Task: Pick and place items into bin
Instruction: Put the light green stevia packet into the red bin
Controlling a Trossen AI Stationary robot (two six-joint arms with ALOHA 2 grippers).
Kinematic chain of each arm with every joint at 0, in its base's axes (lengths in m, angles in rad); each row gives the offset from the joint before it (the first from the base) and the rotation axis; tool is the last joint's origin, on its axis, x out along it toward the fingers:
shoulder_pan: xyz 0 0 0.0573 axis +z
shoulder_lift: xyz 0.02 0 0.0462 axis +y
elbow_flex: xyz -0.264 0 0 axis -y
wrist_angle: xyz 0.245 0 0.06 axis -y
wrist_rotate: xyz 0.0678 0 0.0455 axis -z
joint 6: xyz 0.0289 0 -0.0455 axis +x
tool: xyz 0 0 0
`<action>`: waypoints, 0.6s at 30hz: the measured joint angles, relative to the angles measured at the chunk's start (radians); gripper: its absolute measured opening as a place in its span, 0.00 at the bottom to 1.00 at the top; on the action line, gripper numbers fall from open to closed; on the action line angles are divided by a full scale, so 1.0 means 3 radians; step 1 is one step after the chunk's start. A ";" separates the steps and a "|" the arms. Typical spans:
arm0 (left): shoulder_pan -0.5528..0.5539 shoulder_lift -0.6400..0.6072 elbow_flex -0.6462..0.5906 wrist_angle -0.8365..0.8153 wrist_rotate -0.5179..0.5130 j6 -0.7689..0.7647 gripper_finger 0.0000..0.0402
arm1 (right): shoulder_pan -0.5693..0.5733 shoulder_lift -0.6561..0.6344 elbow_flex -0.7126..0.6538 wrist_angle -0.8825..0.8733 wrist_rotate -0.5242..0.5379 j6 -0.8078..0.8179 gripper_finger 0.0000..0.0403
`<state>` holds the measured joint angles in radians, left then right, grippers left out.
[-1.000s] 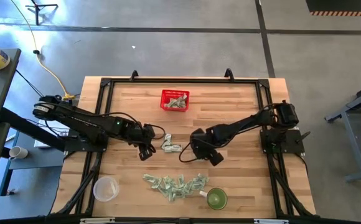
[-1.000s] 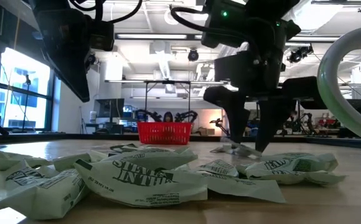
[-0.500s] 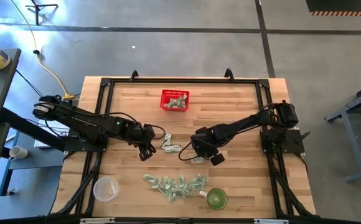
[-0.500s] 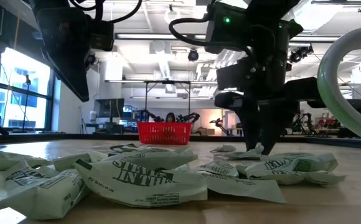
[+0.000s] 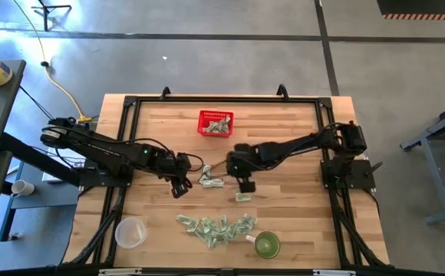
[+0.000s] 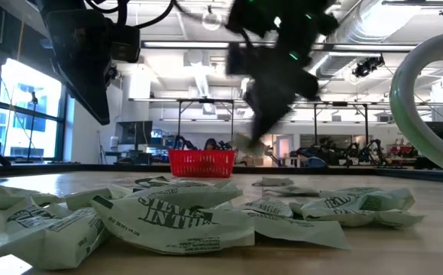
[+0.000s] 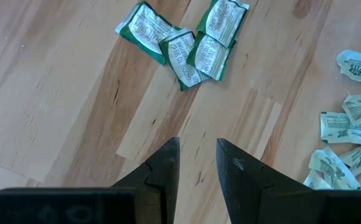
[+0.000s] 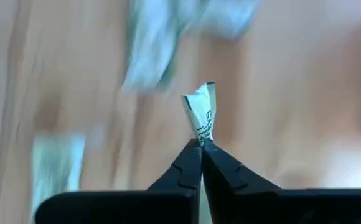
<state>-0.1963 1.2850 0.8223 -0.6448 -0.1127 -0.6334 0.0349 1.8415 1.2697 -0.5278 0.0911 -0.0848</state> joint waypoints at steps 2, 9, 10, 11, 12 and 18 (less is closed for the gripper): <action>0.0000 0.0000 0.0000 0.0004 0.0000 -0.0001 0.34 | -0.0114 -0.0013 0.0140 0.0202 0.0208 -0.0016 0.01; 0.0000 0.0003 0.0000 0.0043 -0.0005 -0.0047 0.34 | -0.1056 0.0077 0.0218 0.0603 -0.0047 -0.0028 0.01; 0.0000 0.0010 0.0000 0.0070 -0.0022 -0.0081 0.34 | -0.1183 0.0081 0.0215 0.0597 -0.0045 -0.0014 0.00; 0.0000 0.0020 0.0000 0.0099 -0.0044 -0.0109 0.34 | -0.1293 0.0093 0.0215 0.0607 -0.0052 -0.0006 0.01; 0.0000 0.0028 0.0000 0.0140 -0.0073 -0.0146 0.34 | -0.1390 0.0097 0.0216 0.0646 -0.0139 -0.0003 0.01; 0.0000 0.0078 -0.0006 0.0489 -0.0285 -0.0178 0.34 | -0.1623 0.0140 0.0219 0.0952 -0.0842 0.0294 0.17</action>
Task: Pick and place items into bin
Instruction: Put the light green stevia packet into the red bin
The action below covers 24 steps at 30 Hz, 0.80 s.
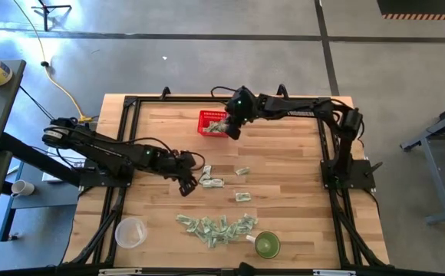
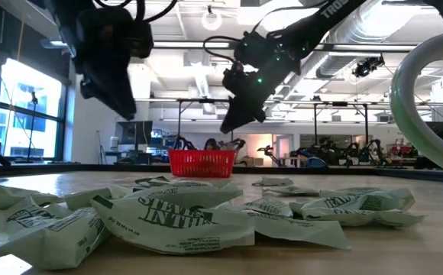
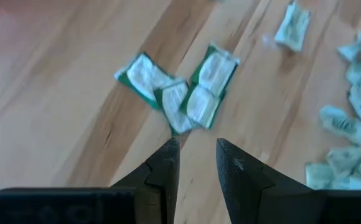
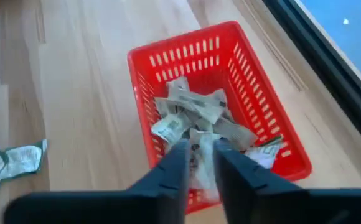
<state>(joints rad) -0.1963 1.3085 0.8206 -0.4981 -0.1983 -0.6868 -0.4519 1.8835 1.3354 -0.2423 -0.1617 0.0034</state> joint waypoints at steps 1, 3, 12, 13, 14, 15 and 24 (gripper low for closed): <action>0.0000 -0.0003 0.0000 0.0072 -0.0020 0.0000 0.34 | 0.0004 0.0017 -0.0001 0.0047 0.0011 0.0023 0.21; 0.0000 -0.0004 0.0006 0.0180 -0.0069 0.0005 0.34 | 0.0026 0.0034 0.0001 0.0171 0.0035 0.0111 0.30; 0.0000 0.0067 0.0004 0.0059 -0.0100 -0.0025 0.34 | 0.0308 -0.0302 0.0000 -0.0285 0.0190 -0.0008 0.56; 0.0001 0.0095 0.0000 0.0033 -0.0086 -0.0122 0.34 | 0.0368 -0.0361 0.0000 -0.0394 0.0229 -0.0037 0.56; 0.0025 0.0138 -0.0001 0.0032 -0.0060 -0.0242 0.34 | 0.0438 -0.0425 0.0000 -0.0531 0.0274 -0.0048 0.57; 0.0066 0.0198 0.0000 0.0110 0.0014 -0.0356 0.34 | 0.0504 -0.0492 0.0001 -0.0696 0.0294 -0.0068 0.57; 0.0327 0.0613 0.0001 0.0650 0.0750 -0.0356 0.34 | 0.1178 -0.0586 -0.0495 -0.1524 0.0365 -0.0661 0.58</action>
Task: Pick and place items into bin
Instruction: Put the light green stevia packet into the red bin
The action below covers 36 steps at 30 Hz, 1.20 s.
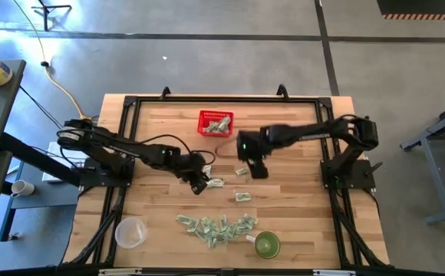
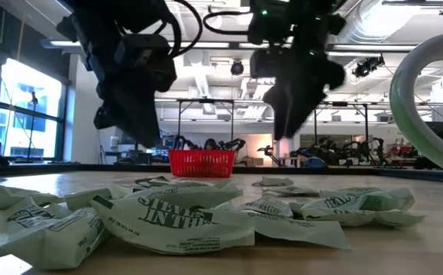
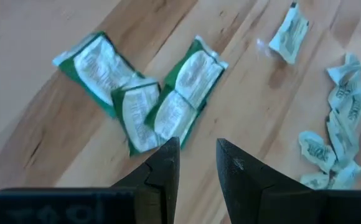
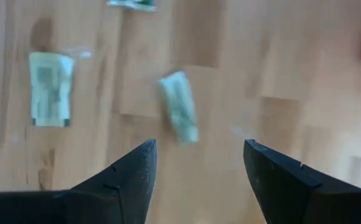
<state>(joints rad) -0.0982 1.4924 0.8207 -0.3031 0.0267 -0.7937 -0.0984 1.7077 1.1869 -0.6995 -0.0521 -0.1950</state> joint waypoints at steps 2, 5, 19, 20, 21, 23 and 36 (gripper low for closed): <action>-0.0008 -0.0005 0.0000 0.0021 0.0016 0.0003 0.34 | 0.0094 0.0015 -0.0172 0.0351 0.0090 0.0168 0.58; -0.0051 -0.0005 0.0003 0.0067 0.0032 0.0009 0.34 | 0.0185 0.0056 -0.0376 0.0889 0.0133 0.0325 0.58; -0.0267 -0.0236 0.0004 -0.0099 -0.0253 -0.0120 0.34 | 0.0239 0.0389 -0.0628 0.1376 0.0319 0.0316 0.56; -0.0291 -0.0256 0.0004 -0.0159 -0.0311 -0.0158 0.34 | 0.0236 0.0389 -0.0625 0.1356 0.0324 0.0360 0.55; -0.0305 -0.0275 0.0004 -0.0247 -0.0349 -0.0179 0.34 | 0.0234 0.0395 -0.0624 0.1316 0.0326 0.0392 0.52; -0.0317 -0.0327 0.0004 -0.0416 -0.0393 -0.0251 0.34 | 0.0236 0.0411 -0.0618 0.1250 0.0390 0.0452 0.44; -0.0436 -0.0916 0.0004 -0.2146 -0.0495 -0.1112 0.34 | -0.0004 0.0300 0.0135 0.1092 0.0753 0.0968 0.01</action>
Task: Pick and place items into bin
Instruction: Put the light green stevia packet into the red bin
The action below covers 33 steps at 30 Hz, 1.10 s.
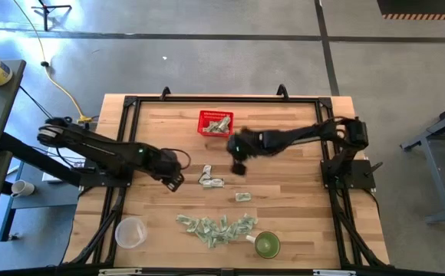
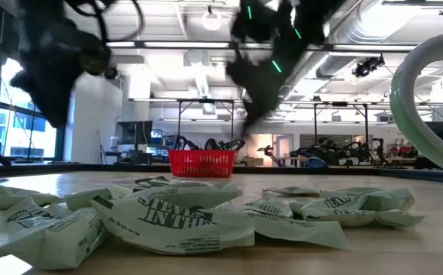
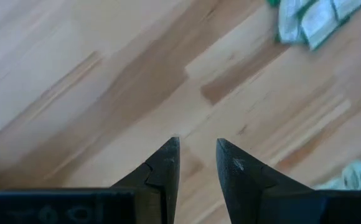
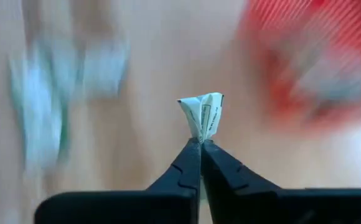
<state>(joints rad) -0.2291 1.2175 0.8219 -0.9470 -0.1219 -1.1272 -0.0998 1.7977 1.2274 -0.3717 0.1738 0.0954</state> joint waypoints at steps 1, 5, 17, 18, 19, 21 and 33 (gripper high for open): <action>-0.0050 -0.0070 -0.0001 -0.0043 -0.0067 -0.0017 0.34 | -0.0052 -0.0013 0.0152 0.0104 0.0125 -0.0106 0.01; -0.0223 -0.0313 -0.0001 0.0055 -0.0444 0.0107 0.34 | -0.0391 0.0100 0.0680 0.0315 0.0193 -0.0511 0.03; -0.0220 -0.0444 -0.0003 0.0310 -0.0514 0.0578 0.34 | -0.0942 0.1153 0.1891 -0.0898 -0.0739 -0.0470 0.22; -0.0220 -0.0444 -0.0003 0.0311 -0.0514 0.0579 0.34 | -0.0931 0.1152 0.1941 -0.0902 -0.0778 -0.0504 0.26; -0.0220 -0.0446 -0.0003 0.0315 -0.0516 0.0579 0.34 | -0.0907 0.1144 0.1984 -0.0919 -0.0768 -0.0541 0.30; -0.0220 -0.0445 -0.0003 0.0351 -0.0523 0.0632 0.34 | -0.0851 0.1096 0.2056 -0.1031 -0.0699 -0.0695 0.37; -0.0219 -0.0445 -0.0003 0.0841 -0.0346 0.2175 0.34 | -0.0111 0.0238 0.0916 -0.1771 -0.1023 -0.0835 0.52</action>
<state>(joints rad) -0.2947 1.0840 0.8211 -0.6945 -0.2257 -0.4747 -0.1330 1.8691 1.5021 -0.9031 -0.1331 -0.1551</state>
